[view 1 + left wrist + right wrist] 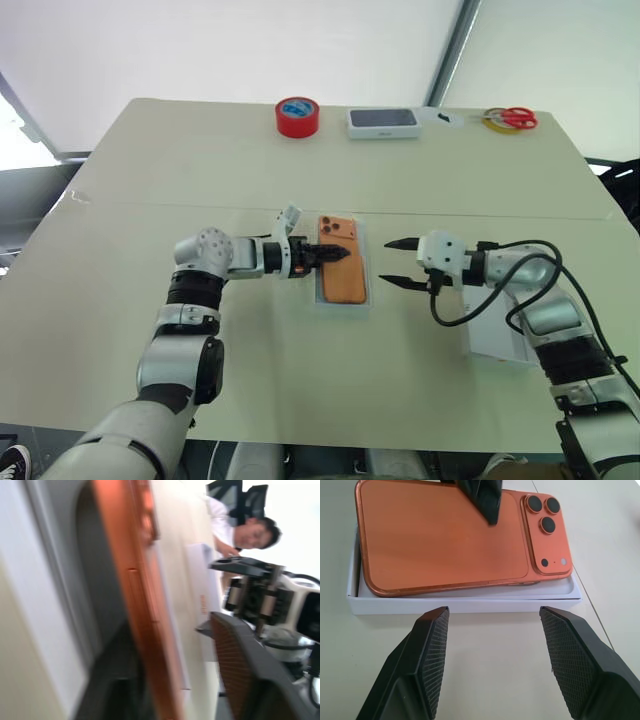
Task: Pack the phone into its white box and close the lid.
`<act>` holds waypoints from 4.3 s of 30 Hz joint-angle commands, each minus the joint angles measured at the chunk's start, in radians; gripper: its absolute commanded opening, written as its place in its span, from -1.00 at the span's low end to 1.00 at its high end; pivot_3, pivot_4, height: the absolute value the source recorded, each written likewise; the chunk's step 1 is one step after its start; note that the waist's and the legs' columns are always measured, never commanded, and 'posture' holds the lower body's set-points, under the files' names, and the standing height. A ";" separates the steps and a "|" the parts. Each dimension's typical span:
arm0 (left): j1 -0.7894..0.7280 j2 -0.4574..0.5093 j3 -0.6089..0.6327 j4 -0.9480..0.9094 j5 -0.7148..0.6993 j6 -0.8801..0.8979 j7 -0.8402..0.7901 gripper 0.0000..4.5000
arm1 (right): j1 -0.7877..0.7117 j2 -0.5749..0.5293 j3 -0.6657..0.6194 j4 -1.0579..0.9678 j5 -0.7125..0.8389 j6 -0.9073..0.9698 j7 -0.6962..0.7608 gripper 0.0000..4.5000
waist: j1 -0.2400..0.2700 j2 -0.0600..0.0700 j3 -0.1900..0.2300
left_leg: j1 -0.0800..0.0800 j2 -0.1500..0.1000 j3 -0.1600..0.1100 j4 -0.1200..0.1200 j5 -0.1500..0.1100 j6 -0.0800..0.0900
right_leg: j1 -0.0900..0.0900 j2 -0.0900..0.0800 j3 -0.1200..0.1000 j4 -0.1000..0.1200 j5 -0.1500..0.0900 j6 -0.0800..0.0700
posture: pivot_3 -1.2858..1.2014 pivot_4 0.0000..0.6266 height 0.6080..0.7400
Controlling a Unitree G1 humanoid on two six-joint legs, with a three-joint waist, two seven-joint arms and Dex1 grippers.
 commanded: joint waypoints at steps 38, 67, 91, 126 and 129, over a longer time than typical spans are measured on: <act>0.157 0.187 -0.224 -0.247 0.364 -0.559 0.001 -0.98 | -0.079 0.022 0.039 0.124 -0.102 -0.108 -0.084 -1.00 | 0.005 0.000 0.001 | -0.001 0.000 0.001 0.001 0.000 0.001 | -0.002 -0.001 0.001 0.002 0.000 0.000 | 0.03 -0.52 1.00; 0.239 -0.033 -0.473 -0.453 0.401 -0.520 -0.180 -0.98 | 0.159 -0.185 0.004 -0.110 -0.080 -0.075 0.046 -1.00 | 0.022 0.000 0.000 | 0.000 0.000 0.001 0.004 -0.003 0.006 | 0.001 -0.001 0.001 0.002 0.000 0.000 | 0.03 -0.52 1.00; 0.287 0.094 -0.365 -0.494 0.426 -0.654 -0.183 -0.98 | 0.251 -0.334 -0.082 -0.057 -0.093 -0.133 0.016 -1.00 | 0.023 0.001 0.000 | 0.000 0.000 0.001 0.004 -0.003 0.005 | 0.001 -0.001 0.001 0.002 0.000 0.000 | 0.03 -0.52 1.00; 0.668 0.447 -0.051 -0.692 0.229 -1.185 -0.550 0.73 | 0.493 -0.264 -0.522 -0.727 0.359 1.249 -0.433 0.50 | 0.020 0.006 0.000 | -0.001 0.000 0.000 0.001 -0.007 0.010 | 0.000 -0.005 0.001 -0.001 -0.001 -0.002 | 0.03 -0.52 1.00; 0.650 0.451 -0.069 -0.664 0.220 -1.189 -0.583 0.73 | 0.489 -0.274 -0.517 -0.830 0.408 1.424 -0.454 0.50 | 0.016 0.007 0.000 | -0.001 0.000 0.000 -0.001 -0.006 0.010 | -0.001 -0.005 0.001 -0.001 -0.001 -0.002 | 0.03 -0.52 1.00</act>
